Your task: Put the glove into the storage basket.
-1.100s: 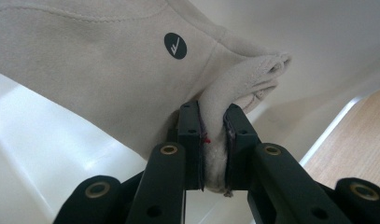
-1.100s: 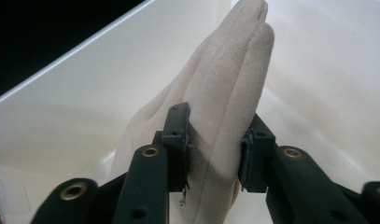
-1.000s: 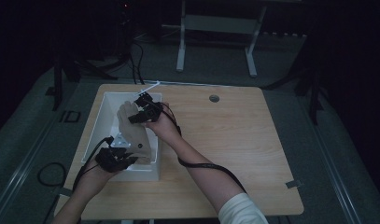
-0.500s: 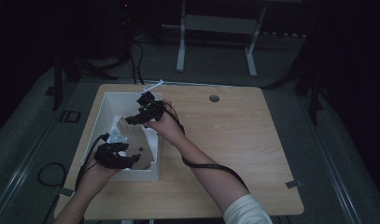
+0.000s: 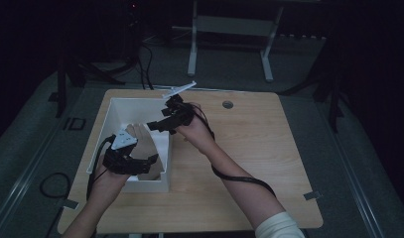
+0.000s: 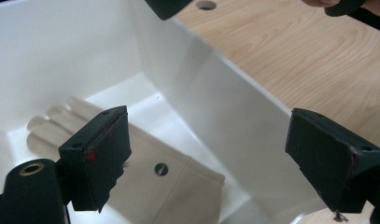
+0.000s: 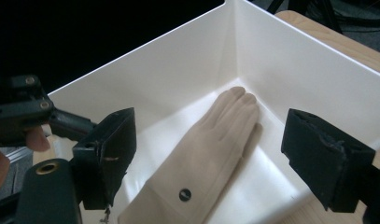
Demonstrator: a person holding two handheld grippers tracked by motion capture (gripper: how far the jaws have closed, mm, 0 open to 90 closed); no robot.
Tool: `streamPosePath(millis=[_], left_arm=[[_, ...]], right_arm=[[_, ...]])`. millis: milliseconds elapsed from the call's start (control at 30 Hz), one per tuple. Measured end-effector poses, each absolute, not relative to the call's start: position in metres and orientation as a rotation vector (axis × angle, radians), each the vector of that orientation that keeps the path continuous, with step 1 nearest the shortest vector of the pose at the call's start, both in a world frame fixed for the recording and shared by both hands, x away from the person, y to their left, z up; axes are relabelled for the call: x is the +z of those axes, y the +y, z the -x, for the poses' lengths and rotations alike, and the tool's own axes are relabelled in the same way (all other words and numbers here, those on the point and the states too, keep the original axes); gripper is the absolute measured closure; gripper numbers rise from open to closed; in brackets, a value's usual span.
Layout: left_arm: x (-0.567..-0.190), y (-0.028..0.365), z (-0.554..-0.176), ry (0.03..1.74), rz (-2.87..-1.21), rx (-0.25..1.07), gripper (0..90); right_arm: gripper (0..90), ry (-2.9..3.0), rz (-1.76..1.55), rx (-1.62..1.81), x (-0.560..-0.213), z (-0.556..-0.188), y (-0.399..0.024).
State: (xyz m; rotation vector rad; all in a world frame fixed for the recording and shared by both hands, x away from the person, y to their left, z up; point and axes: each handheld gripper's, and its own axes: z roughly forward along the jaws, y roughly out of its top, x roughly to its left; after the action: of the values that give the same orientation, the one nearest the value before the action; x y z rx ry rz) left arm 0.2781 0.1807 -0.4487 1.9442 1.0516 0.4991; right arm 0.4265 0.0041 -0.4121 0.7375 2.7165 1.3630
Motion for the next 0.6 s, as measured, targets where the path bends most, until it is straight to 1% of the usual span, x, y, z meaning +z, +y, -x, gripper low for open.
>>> streamPosePath(millis=[233, 467, 600], left_arm=[[-0.435, 0.167, -0.278, 0.998, -1.941, 0.477, 14.6], [-0.421, 0.139, -0.274, 0.907, -1.947, 0.444, 14.6], [-0.418, 0.122, -0.272, 0.847, -1.981, 0.431, 14.6]], right_arm=[[17.9, 2.688, -0.755, 1.37, -0.409, -0.423, -0.024], [17.8, 2.658, -0.779, 1.35, -0.407, -0.423, -0.063], [18.0, 2.635, -0.803, 1.373, -0.407, -0.422, -0.082]])
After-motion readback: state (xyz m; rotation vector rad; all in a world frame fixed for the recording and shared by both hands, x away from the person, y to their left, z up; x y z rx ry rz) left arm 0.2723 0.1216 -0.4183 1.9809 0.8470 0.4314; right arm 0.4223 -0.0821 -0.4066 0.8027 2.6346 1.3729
